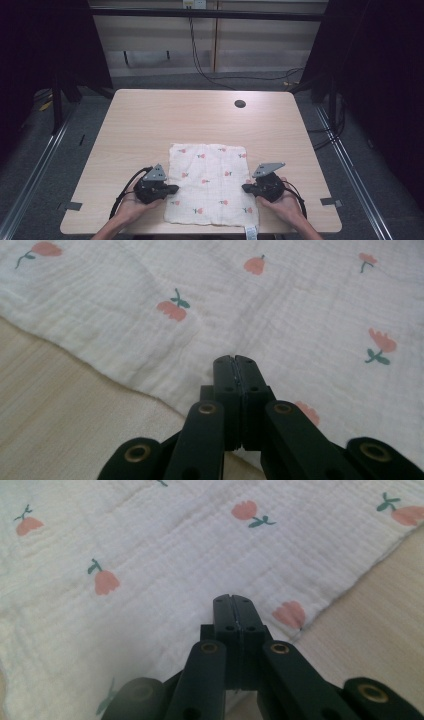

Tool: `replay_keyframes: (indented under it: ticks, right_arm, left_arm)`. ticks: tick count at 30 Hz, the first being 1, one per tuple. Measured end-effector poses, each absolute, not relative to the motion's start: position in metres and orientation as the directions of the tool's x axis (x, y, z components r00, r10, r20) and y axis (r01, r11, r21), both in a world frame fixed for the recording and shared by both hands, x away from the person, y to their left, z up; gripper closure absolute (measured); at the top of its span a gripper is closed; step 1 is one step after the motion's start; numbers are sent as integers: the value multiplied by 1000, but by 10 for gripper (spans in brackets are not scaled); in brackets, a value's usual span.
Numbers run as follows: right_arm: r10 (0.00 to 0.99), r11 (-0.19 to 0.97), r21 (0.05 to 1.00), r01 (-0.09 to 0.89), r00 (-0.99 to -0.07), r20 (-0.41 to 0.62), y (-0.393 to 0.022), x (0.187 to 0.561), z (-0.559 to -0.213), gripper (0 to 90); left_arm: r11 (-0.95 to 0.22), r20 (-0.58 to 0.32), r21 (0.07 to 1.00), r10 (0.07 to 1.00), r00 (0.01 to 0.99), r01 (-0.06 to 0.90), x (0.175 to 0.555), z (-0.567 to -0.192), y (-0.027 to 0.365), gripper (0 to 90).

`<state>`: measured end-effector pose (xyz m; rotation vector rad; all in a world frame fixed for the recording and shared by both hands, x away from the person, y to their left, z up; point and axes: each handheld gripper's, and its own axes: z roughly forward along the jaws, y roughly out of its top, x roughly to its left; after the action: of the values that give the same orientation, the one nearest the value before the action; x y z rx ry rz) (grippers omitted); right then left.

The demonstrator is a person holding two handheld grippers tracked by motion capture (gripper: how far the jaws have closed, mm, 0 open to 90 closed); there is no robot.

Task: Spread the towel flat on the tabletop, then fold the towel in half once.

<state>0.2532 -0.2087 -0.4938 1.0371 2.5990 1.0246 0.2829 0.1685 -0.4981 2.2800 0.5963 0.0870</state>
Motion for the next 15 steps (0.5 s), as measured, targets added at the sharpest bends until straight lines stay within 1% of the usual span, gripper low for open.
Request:
replay_keyframes:
  ticks: [2, 6, 7, 8, 11, 12, 15]
  right_arm:
    - [656, 525, 649, 550, -748, 103, -210, 250, -493, 900]
    - [651, 527, 651, 546, -752, 104, -210, 246, -494, 900]
    - [653, 528, 648, 548, -750, 103, -210, 246, -493, 896]
    - [652, 525, 653, 546, -751, 103, -211, 246, -494, 879]
    - [667, 500, 665, 555, -736, 113, -214, 248, -492, 772]
    - [684, 483, 673, 560, -722, 109, -217, 250, -491, 763]
    - [704, 428, 699, 573, -696, 139, -226, 260, -487, 703]
  left_arm:
    - [-587, -135, 704, 441, 887, 399, 284, -499, 169, 893]
    - [-601, -146, 693, 425, 893, 399, 279, -497, 167, 891]
    - [-605, -147, 688, 423, 894, 400, 278, -497, 167, 877]
    - [-604, -152, 687, 423, 893, 404, 278, -497, 167, 857]
    - [-596, -161, 698, 409, 898, 397, 278, -497, 168, 782]
    - [-597, -167, 693, 411, 896, 404, 279, -495, 169, 754]
    - [-557, -188, 711, 438, 879, 430, 286, -490, 173, 646]
